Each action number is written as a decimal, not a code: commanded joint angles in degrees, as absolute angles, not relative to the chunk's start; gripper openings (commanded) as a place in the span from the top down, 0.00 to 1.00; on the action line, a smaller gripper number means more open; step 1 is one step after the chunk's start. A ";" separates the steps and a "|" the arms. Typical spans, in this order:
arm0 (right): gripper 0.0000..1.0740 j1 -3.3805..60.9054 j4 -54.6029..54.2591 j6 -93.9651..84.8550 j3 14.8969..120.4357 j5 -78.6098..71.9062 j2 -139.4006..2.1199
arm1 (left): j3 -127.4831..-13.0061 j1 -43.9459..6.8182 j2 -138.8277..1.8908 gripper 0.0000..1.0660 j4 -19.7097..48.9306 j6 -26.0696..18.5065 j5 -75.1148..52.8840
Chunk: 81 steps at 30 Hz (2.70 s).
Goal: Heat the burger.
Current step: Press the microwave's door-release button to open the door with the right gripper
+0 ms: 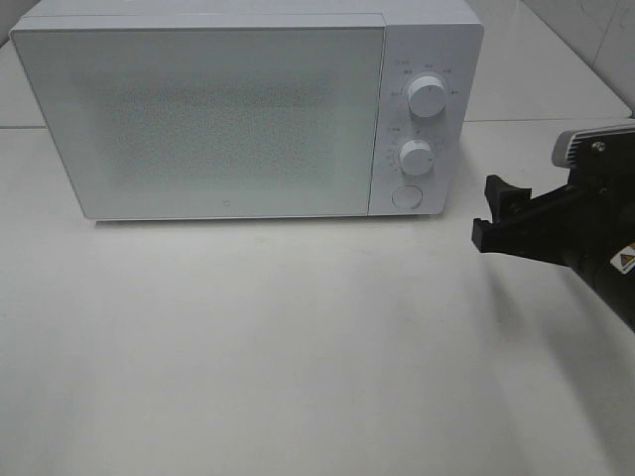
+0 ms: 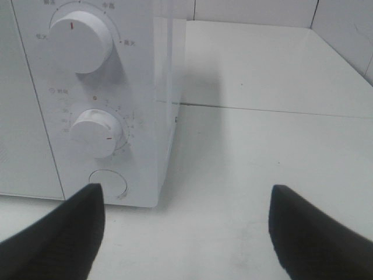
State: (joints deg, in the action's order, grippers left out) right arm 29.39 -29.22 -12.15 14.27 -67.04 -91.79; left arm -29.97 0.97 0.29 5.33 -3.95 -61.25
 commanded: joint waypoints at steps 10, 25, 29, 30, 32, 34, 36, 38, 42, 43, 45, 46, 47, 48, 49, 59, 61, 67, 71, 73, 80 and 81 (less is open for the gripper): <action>0.29 41.77 -39.65 -13.64 22.23 -67.55 -99.47 | -29.91 1.15 1.03 0.07 5.21 -3.78 -61.48; 0.33 43.77 -42.40 -2.81 24.52 -66.29 -101.41 | -29.91 1.15 1.03 0.07 5.21 -3.78 -61.48; 0.37 43.77 -42.40 15.07 24.52 -66.29 -101.41 | -29.91 1.15 1.03 0.07 5.21 -3.78 -61.48; 0.37 43.77 -42.40 15.07 24.52 -66.29 -101.41 | -29.91 1.15 1.03 0.07 5.21 -3.78 -61.48; 0.40 43.77 -42.34 27.10 24.52 -66.29 -101.41 | -29.91 1.15 1.03 0.07 5.21 -3.78 -61.48; 0.42 43.77 -42.34 35.07 24.52 -66.23 -101.41 | -29.91 1.15 1.03 0.07 5.21 -3.78 -61.48; 0.44 43.77 -42.34 38.50 24.52 -66.23 -101.41 | -29.91 1.15 1.03 0.07 5.21 -3.78 -61.48; 0.50 43.77 -42.34 50.53 24.52 -66.23 -101.41 | -29.91 1.15 1.03 0.07 5.21 -3.78 -61.48; 0.59 43.77 -42.34 59.64 24.52 -66.23 -101.41 | -29.91 1.15 1.03 0.07 5.21 -3.78 -61.48; 0.65 43.77 -42.57 63.31 24.52 -66.23 -101.41 | -29.91 1.15 1.03 0.07 5.21 -3.78 -61.48; 0.71 43.72 -43.72 64.86 24.52 -66.23 -101.41 | -29.91 1.15 1.03 0.07 5.21 -3.78 -61.48; 0.74 43.54 -44.12 65.03 24.52 -66.18 -101.41 | -29.91 1.15 1.03 0.07 5.21 -3.78 -61.48; 0.80 43.54 -45.09 65.03 24.52 -66.06 -101.41 | -29.91 1.15 1.03 0.07 5.21 -3.78 -61.48; 0.80 43.54 -45.09 65.03 24.52 -66.06 -101.41 | -29.91 1.15 1.03 0.07 5.21 -3.78 -61.48; 0.82 43.54 -45.61 65.03 24.52 -66.06 -101.41 | -29.91 1.15 1.03 0.07 5.21 -3.78 -61.48; 1.00 43.49 -46.98 69.10 24.52 -61.94 -102.27 | -29.91 1.15 1.03 0.07 5.21 -3.78 -61.48; 1.00 43.49 -46.98 70.87 24.87 -61.71 -103.42 | -29.91 1.15 1.03 0.07 5.21 -3.78 -61.48; 1.00 43.49 -46.52 74.48 27.22 -61.54 -106.63 | -29.91 1.15 1.03 0.07 5.21 -3.78 -61.48; 1.00 43.43 -46.75 74.48 29.11 -60.62 -107.89 | -29.91 1.15 1.03 0.07 5.21 -3.78 -61.48; 1.00 43.43 -46.98 74.48 30.31 -59.76 -108.69 | -29.91 1.15 1.03 0.07 5.21 -3.78 -61.48; 1.00 42.06 -46.58 74.60 35.35 -58.33 -112.76 | -29.91 1.15 1.03 0.07 5.21 -3.78 -61.48; 1.00 42.06 -46.58 74.60 35.35 -58.33 -112.76 | -29.91 1.15 1.03 0.07 5.21 -3.78 -61.48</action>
